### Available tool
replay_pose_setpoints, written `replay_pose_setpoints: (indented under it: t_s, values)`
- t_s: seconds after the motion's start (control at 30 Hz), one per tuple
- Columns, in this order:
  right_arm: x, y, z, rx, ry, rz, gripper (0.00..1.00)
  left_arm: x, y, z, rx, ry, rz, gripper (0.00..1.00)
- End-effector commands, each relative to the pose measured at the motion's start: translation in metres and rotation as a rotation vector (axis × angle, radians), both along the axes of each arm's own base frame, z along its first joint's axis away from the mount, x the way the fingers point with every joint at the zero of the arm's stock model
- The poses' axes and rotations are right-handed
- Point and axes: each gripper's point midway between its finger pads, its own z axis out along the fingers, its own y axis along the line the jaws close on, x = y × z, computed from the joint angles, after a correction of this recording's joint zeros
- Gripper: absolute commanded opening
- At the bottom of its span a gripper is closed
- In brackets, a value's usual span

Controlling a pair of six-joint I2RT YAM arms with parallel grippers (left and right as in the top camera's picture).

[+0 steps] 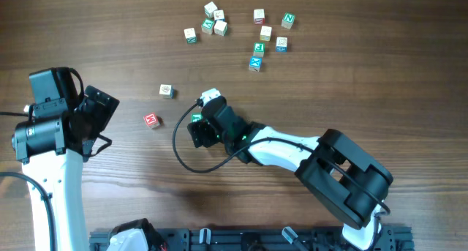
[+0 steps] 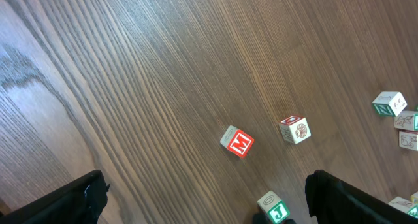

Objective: Form a circle

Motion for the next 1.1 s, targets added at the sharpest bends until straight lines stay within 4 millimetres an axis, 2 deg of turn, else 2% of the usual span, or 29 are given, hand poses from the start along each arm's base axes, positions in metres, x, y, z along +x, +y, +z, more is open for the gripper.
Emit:
replay_pose_setpoints:
  t_s: [0.0, 0.1, 0.17, 0.33, 0.47, 0.5, 0.57, 0.67, 0.73, 0.77, 0.83, 1.0, 1.03, 1.07]
  values:
    - [0.009, -0.004, -0.008, -0.054, -0.048, -0.034, 0.77, -0.001, 0.0, -0.001, -0.012, 0.0, 0.009, 1.0]
    - [0.008, -0.001, -0.017, -0.056, -0.04, -0.026, 0.71, -0.001, 0.0, -0.001, -0.012, 0.001, 0.009, 1.0]
    - [0.005, 0.005, -0.016, -0.054, -0.046, -0.014, 0.57, -0.003, -0.001, -0.001, -0.014, 0.009, 0.01, 1.0]
    - [0.0, 0.015, -0.019, -0.097, -0.1, 0.028, 0.54, -0.006, -0.002, -0.003, -0.017, 0.023, 0.009, 1.0]
    - [0.01, 0.009, -0.019, -0.127, -0.126, -0.015, 0.4, -0.006, -0.002, -0.003, -0.018, 0.023, 0.01, 1.0]
    - [0.011, 0.009, -0.018, -0.129, -0.131, -0.02, 0.39, -0.006, -0.002, -0.003, -0.018, 0.024, 0.01, 1.0]
    - [0.016, 0.006, -0.016, -0.138, -0.154, -0.042, 0.39, -0.007, -0.002, -0.003, -0.019, 0.029, 0.01, 1.0]
    - [0.021, 0.009, -0.01, -0.12, -0.18, -0.056, 0.63, -0.009, -0.003, -0.005, -0.021, 0.041, 0.006, 1.0]
    - [0.02, 0.014, -0.008, -0.1, -0.181, -0.037, 0.73, -0.01, -0.003, -0.005, -0.021, 0.043, 0.006, 1.0]
    - [0.017, 0.019, -0.007, -0.093, -0.186, 0.006, 0.75, -0.01, -0.003, -0.005, -0.021, 0.043, 0.006, 1.0]
    - [0.017, 0.022, -0.004, -0.09, -0.204, 0.036, 0.75, -0.01, -0.003, -0.005, -0.021, 0.042, 0.007, 1.0]
    - [0.03, 0.011, -0.01, -0.078, -0.202, -0.118, 0.73, -0.01, -0.003, -0.005, -0.021, 0.042, 0.006, 1.0]
    - [0.032, 0.009, -0.013, -0.08, -0.198, -0.137, 0.7, -0.01, -0.003, -0.005, -0.021, 0.042, 0.007, 1.0]
    - [0.032, 0.01, -0.015, -0.083, -0.195, -0.142, 0.62, -0.01, -0.003, -0.005, -0.021, 0.043, 0.007, 1.0]
